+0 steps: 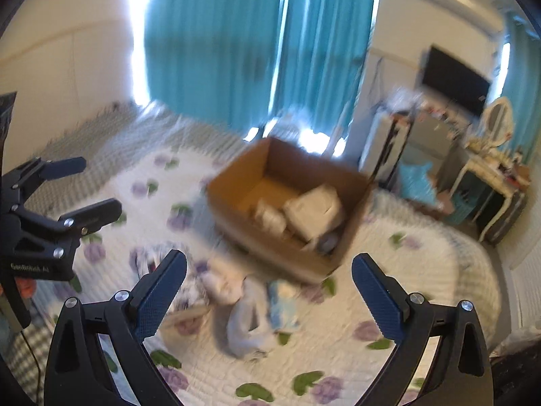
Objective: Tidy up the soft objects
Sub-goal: 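Grasp the lace-trimmed cream cloth with the right gripper, then grasp the grey-white knit sock with the left gripper while the right gripper holds the cloth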
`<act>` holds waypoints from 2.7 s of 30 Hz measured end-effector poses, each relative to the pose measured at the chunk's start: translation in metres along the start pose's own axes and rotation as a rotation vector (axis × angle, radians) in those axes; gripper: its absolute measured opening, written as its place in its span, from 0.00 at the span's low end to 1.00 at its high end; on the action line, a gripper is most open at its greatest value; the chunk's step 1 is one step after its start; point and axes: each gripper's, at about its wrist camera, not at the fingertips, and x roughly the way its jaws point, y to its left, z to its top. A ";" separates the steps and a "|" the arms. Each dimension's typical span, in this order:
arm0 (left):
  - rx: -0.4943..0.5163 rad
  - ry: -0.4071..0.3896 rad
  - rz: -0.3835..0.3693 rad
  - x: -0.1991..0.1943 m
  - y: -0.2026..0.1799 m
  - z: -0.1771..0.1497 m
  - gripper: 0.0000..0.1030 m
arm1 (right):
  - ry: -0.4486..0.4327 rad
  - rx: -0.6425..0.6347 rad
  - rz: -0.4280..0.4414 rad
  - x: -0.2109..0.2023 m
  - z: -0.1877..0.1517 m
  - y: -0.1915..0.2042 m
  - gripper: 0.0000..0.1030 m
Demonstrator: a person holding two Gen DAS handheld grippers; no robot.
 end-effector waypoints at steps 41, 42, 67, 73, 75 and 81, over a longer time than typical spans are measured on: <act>0.091 0.111 -0.108 0.038 -0.090 -0.050 1.00 | 0.072 0.074 -0.066 0.001 -0.058 -0.057 0.11; 0.096 0.120 -0.124 0.040 -0.098 -0.051 1.00 | 0.078 0.087 -0.070 0.001 -0.063 -0.062 0.11; 0.177 0.238 -0.179 0.094 -0.161 -0.076 0.43 | 0.086 0.193 -0.028 0.029 -0.101 -0.104 0.11; 0.170 0.214 -0.194 0.069 -0.151 -0.068 0.36 | 0.071 0.185 -0.039 0.012 -0.096 -0.095 0.11; 0.164 0.193 -0.194 0.056 -0.147 -0.063 0.36 | 0.061 0.179 -0.044 0.004 -0.093 -0.090 0.11; 0.156 0.116 -0.192 0.011 -0.132 -0.042 0.36 | 0.012 0.154 -0.060 -0.027 -0.077 -0.073 0.11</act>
